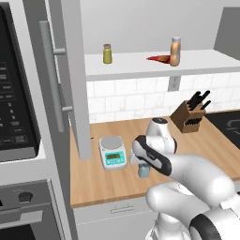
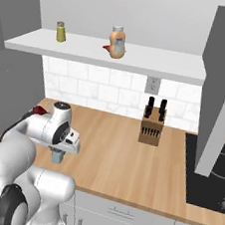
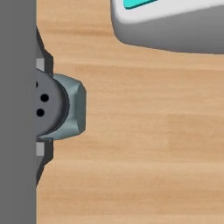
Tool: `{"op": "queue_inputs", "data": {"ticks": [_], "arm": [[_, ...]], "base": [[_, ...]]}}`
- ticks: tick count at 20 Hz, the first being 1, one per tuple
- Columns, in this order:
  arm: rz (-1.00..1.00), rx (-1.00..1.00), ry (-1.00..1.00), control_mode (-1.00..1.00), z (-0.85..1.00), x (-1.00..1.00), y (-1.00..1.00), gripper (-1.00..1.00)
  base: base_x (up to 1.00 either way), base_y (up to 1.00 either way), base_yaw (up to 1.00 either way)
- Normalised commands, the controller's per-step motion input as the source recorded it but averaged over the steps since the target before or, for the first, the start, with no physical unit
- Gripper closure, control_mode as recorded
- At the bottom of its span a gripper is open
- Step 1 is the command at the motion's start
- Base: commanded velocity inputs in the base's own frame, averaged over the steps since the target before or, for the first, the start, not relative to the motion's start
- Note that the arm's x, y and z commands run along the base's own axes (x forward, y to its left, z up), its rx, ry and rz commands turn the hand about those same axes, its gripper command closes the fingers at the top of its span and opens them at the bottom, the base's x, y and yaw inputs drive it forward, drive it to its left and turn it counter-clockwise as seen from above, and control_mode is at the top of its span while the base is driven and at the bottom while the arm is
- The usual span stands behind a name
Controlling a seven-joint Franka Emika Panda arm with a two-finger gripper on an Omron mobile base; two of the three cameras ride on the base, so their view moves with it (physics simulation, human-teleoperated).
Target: Put the shaker and condiment bottle from the counter next to their counterparts in the cabinet.
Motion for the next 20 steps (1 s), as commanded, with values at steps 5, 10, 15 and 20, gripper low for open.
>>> {"op": "queue_inputs", "data": {"ticks": [5, 10, 15, 20], "arm": [[-0.05, 0.01, 0.00, -1.00, -0.43, -0.06, -0.07, 1.00], [-0.05, 0.00, 0.00, -1.00, -0.15, -0.03, -0.01, 1.00], [-0.03, 0.00, -0.07, -1.00, 0.33, 0.00, 0.00, 1.00], [0.00, 0.00, -0.08, -1.00, 0.65, 0.00, 0.00, 1.00]], "base": [[0.00, 0.00, 0.00], [0.00, 0.00, 0.00], [0.00, 0.00, 0.00], [0.00, 0.00, 0.00]]}}
